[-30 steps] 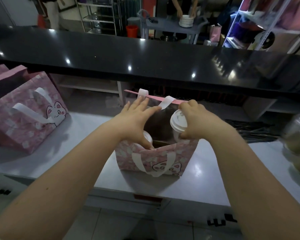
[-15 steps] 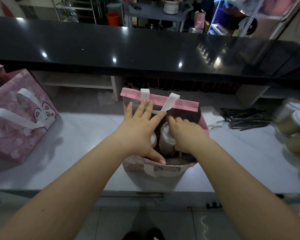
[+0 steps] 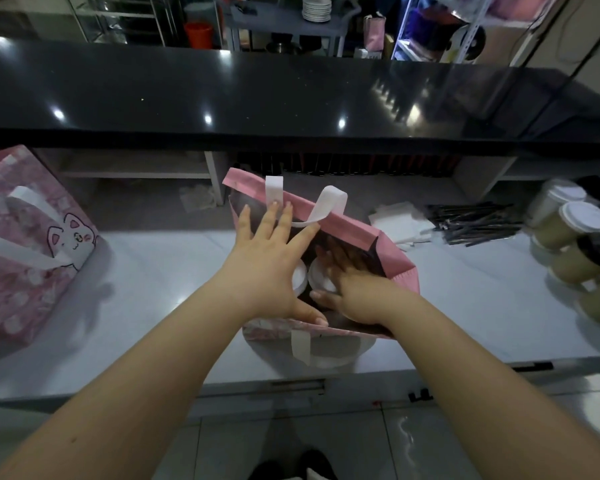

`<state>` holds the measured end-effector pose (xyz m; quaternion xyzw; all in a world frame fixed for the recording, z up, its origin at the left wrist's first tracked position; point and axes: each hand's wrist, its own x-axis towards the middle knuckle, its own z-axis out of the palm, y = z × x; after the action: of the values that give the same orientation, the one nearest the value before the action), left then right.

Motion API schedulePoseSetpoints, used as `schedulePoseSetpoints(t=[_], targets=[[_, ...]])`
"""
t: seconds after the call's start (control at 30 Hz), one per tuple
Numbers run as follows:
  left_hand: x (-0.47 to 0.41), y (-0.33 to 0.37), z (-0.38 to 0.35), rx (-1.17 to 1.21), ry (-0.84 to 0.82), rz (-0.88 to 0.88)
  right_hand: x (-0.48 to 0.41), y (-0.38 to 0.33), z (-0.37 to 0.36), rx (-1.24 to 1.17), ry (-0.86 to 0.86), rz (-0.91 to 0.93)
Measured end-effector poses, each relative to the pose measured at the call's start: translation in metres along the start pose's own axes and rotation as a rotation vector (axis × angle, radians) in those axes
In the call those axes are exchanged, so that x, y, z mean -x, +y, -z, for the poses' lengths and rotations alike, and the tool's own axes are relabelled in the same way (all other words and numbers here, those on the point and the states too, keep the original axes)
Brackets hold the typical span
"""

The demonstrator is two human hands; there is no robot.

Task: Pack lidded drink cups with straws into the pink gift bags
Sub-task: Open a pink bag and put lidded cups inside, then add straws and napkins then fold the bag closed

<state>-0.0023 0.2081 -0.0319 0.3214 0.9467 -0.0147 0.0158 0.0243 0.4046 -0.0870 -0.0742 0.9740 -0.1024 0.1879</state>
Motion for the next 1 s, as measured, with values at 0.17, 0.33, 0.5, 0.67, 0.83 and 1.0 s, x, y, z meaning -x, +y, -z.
schedulePoseSetpoints(t=[0.17, 0.33, 0.5, 0.67, 0.83, 1.0], targets=[[0.002, 0.003, -0.006, -0.026, -0.012, 0.011, -0.001, 0.005, -0.007, -0.092, -0.067, -0.064], [-0.002, 0.005, -0.003, -0.014, -0.008, 0.039, 0.000, -0.001, -0.009, -0.013, -0.102, -0.096], [-0.008, -0.001, 0.014, 0.102, 0.075, 0.048, 0.003, -0.012, 0.036, 0.008, 0.041, -0.001], [-0.014, -0.003, 0.038, 0.061, 0.110, 0.032, 0.024, -0.023, 0.091, -0.040, 0.150, -0.006], [-0.037, 0.011, 0.061, 0.047, 0.208, -0.074, 0.057, -0.013, 0.117, -0.104, 0.287, -0.088], [-0.073, 0.054, 0.072, 0.115, 0.214, -0.157, 0.093, 0.022, 0.122, -0.184, 0.470, -0.267]])
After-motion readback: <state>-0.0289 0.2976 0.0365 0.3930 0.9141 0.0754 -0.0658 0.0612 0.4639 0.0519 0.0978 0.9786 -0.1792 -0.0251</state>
